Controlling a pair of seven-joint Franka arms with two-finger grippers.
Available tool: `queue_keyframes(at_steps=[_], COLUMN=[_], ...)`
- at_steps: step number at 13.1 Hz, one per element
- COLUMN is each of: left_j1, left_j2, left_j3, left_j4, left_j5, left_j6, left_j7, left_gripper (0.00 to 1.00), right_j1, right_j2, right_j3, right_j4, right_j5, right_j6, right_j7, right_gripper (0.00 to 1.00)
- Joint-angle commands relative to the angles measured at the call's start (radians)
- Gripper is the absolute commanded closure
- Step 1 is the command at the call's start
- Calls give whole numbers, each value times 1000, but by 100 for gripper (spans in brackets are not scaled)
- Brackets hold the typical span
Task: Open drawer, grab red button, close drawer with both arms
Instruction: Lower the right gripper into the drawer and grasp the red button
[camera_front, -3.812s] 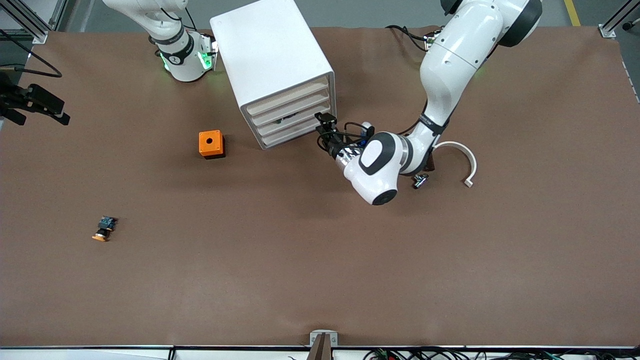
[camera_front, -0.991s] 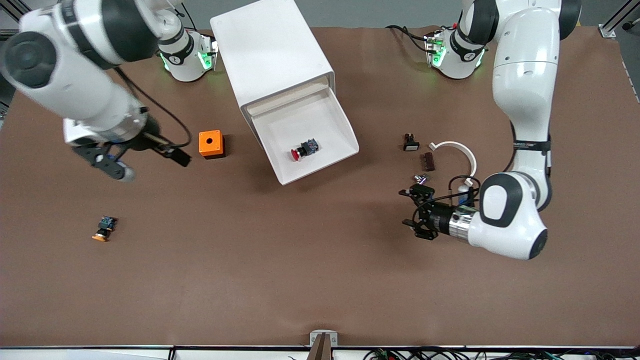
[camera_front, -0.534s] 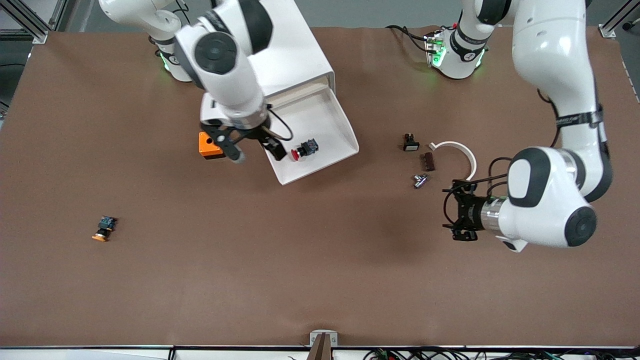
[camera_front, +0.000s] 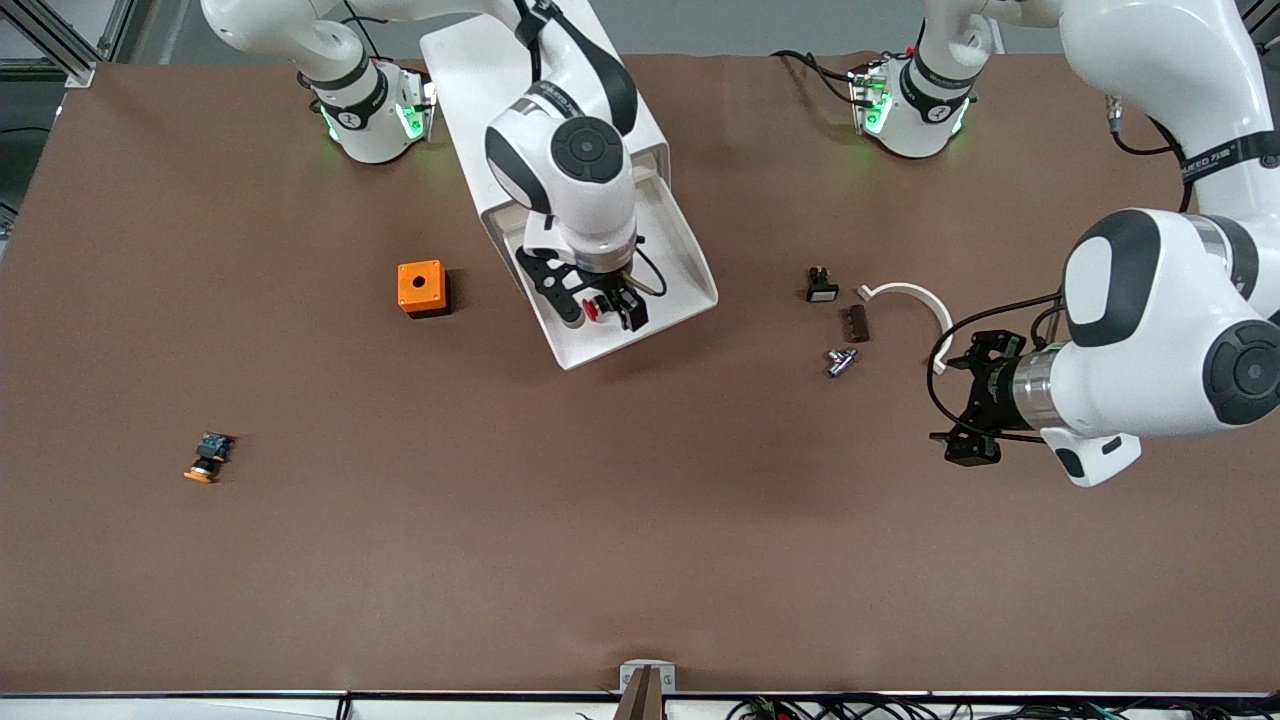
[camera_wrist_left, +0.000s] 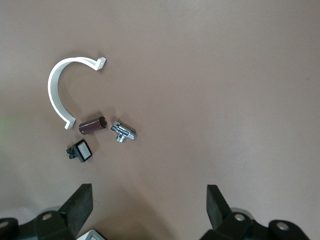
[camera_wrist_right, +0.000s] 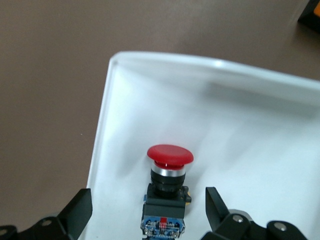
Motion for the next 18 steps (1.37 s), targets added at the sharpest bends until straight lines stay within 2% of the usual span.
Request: queue_keyframes(at_steps=[1,5,6,7,9,11,14,16,18], left_j1=[-5,-8,-6,-8,-6,-6,-6,-12,-19], left_j2=[-39,-93,-99,-100,-102,-116,-119,-110,-93], left_j3=[7,-5,-16,-21,-51,-80,-116,-127,-159], left_j4=[-27,-34,-39,-41,-41,-45,-45,-48,-65], left_j5=[27,108,106,106,108,106,108,109,108], left_j6=[0,0,-2,-2,-14,-19,-13,13,62], left_j7=[75,297,365,417,483,522,533,597,674], left_gripper=[0,0,0,0,0,0,0,0,0], right_j1=[18,28,30,33,34,36,-7,-76,-183], right_j2=[6,26,26,26,26,25,14,-3,-41], right_j3=[-12,-12,-12,-12,-11,-11,-11,-9,-16], right_j4=[12,12,12,12,13,16,44,102,147], right_j5=[-15,-12,-12,-7,2,2,4,10,51], right_j6=[-12,-16,-16,-16,-16,-16,-45,-160,-258], right_j7=[50,66,64,63,66,101,49,-99,-349], right_gripper=[0,0,13,38,100,100,100,100,100])
